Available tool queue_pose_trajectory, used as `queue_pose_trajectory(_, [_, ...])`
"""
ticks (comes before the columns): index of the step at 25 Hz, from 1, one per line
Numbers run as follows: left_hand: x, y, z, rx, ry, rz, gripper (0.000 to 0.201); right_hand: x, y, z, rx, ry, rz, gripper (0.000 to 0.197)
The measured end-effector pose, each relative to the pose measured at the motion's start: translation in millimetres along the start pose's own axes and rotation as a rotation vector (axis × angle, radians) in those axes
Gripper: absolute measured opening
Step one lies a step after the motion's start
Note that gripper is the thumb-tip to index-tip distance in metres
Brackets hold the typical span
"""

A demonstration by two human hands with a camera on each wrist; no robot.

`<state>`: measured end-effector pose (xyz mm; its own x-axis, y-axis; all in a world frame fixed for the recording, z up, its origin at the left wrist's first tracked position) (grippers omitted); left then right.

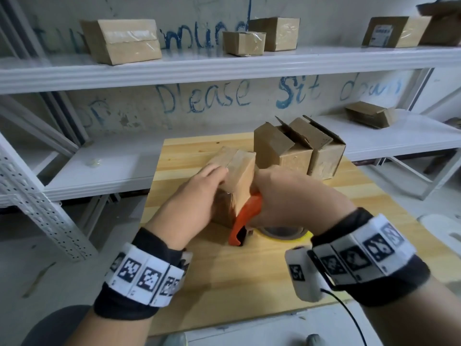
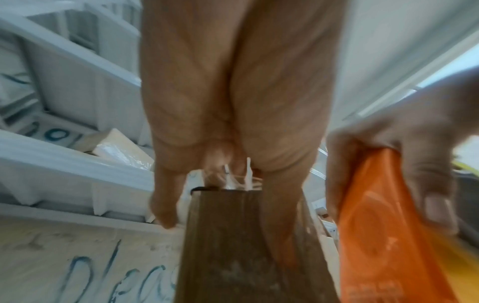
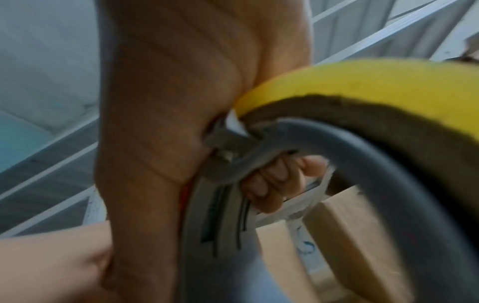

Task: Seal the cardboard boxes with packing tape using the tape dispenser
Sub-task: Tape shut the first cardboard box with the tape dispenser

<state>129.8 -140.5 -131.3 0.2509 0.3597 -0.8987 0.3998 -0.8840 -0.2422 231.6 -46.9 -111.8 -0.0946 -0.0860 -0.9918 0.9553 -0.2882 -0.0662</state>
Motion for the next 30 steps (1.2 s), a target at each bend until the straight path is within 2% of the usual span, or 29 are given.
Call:
queue_pose_trajectory(4, [-5, 0, 18, -0.077, 0.111, 0.109, 0.076, -4, 16, -36, 0.151, -0.194, 0.051, 0.034])
queue_pose_trajectory(6, [-4, -1, 19, -0.082, 0.103, 0.111, 0.083, -5, 30, -41, 0.132, -0.342, 0.086, 0.034])
queue_pose_trajectory(8, [-2, 0, 20, -0.104, 0.116, 0.123, 0.088, -9, 37, -46, 0.068, -0.591, 0.121, 0.031])
queue_pose_trajectory(10, [-3, 2, 22, -0.097, 0.15, 0.12, 0.088, -14, 43, -62, 0.096, -0.729, 0.072, 0.032])
queue_pose_trajectory(13, [-7, 6, 23, -0.078, 0.206, 0.144, 0.073, -7, 52, -84, 0.236, -0.747, -0.021, 0.04])
queue_pose_trajectory(15, [-7, 7, 24, -0.071, 0.27, 0.17, 0.054, 5, 52, -98, 0.376, -0.732, -0.029, 0.044])
queue_pose_trajectory(16, [-8, 7, 23, -0.063, 0.287, 0.177, 0.054, 13, 52, -106, 0.459, -0.747, -0.027, 0.049])
queue_pose_trajectory(17, [-9, 7, 21, -0.047, 0.284, 0.167, 0.053, 20, 52, -113, 0.536, -0.778, -0.022, 0.056])
queue_pose_trajectory(19, [-11, 5, 18, -0.025, 0.245, 0.126, 0.036, 34, 54, -120, 0.659, -0.855, -0.008, 0.07])
queue_pose_trajectory(21, [-13, 4, 15, -0.011, 0.215, 0.078, 0.027, 44, 56, -121, 0.753, -0.917, 0.0, 0.074])
queue_pose_trajectory(28, [-10, 1, 17, -0.003, 0.184, 0.003, 0.033, 56, 53, -115, 0.833, -0.884, 0.046, 0.063])
queue_pose_trajectory(30, [-8, 2, 18, -0.016, 0.158, -0.011, 0.033, 56, 53, -116, 0.831, -0.795, 0.052, 0.06])
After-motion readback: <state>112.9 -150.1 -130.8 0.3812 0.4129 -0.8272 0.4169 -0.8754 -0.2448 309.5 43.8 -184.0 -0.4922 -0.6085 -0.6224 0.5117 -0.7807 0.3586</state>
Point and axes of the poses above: each hand's wrist, its own y-axis away from the middle knuckle, its own x-axis out of the palm, z = x × y, the point moved 6 cm from there along -y, towards the middle knuckle, and after that the axes turned 3 degrees about x, right-handed, at the moved point
